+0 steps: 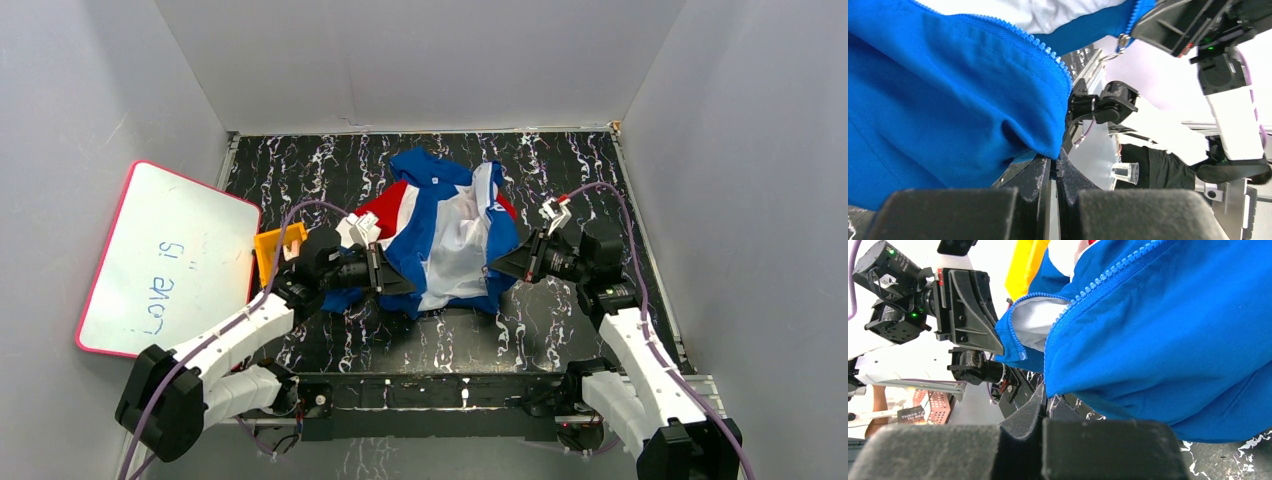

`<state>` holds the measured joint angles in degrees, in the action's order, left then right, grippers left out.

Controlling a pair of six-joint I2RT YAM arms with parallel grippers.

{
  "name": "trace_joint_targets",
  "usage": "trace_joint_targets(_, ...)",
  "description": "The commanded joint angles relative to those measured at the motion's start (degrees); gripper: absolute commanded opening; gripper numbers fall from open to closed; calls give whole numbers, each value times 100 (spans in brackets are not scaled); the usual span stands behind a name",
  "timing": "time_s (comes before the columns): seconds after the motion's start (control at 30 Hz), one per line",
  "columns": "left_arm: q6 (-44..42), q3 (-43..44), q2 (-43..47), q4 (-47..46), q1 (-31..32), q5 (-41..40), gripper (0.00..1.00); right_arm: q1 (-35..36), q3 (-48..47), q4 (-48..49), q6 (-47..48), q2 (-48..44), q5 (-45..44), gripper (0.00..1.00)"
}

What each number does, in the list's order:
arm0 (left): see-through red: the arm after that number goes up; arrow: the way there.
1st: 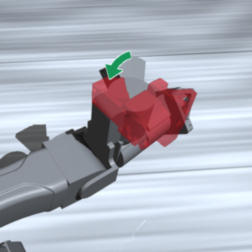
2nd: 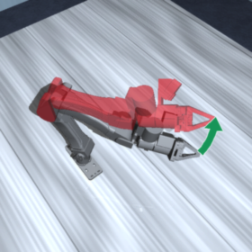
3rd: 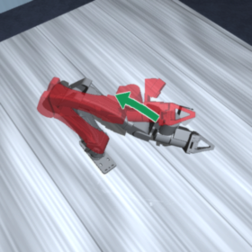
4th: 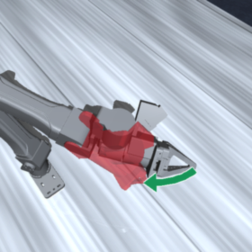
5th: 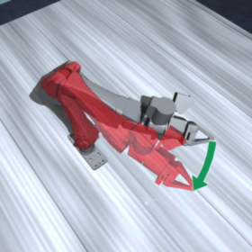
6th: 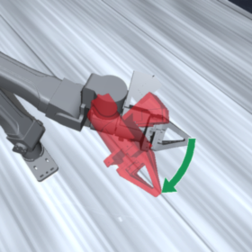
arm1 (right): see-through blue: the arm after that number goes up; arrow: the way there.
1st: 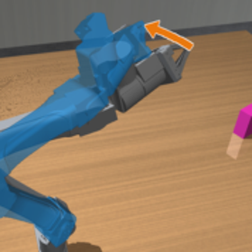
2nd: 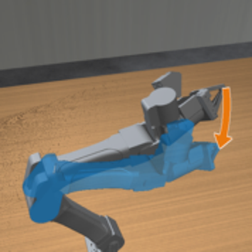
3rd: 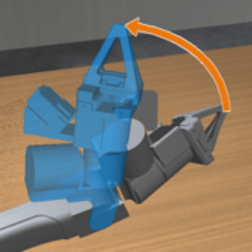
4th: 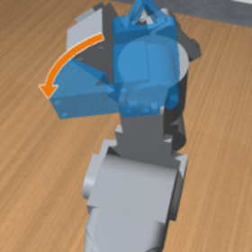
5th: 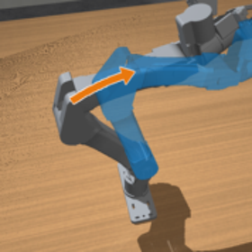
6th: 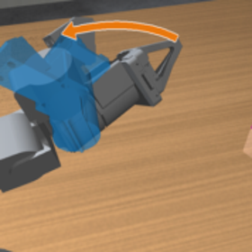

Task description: Zip up the jacket

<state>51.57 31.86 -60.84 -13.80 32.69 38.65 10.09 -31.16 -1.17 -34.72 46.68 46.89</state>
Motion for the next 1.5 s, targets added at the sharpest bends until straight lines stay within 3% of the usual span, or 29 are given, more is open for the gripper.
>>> trace_joint_targets(0.0,-190,7,-151,601,-16,-40,0,-9,-3,128,118,23,41,0)
trace_joint_targets(0.13,-277,-112,-294,1316,228,-459,0,96,73,-278,122,19,-363,0)
trace_joint_targets(0.23,142,-557,-479,1731,481,-953,0,418,79,-897,233,255,-1272,0)
trace_joint_targets(0.37,375,-877,-474,1885,563,-1133,5,634,320,-874,151,509,-1411,0)
trace_joint_targets(0.53,52,-287,-1278,1936,620,-1070,28,673,294,-888,233,576,-1424,0)
trace_joint_targets(0.7,-52,-4,-1431,2003,689,-1068,39,677,355,-892,264,538,-1442,0)
trace_joint_targets(0.97,-121,446,-1718,2173,1053,-1253,47,679,398,-903,290,507,-1472,0)
trace_joint_targets(1.47,-393,1981,-2272,4225,2228,-3003,60,688,403,-1179,503,435,-1722,0)
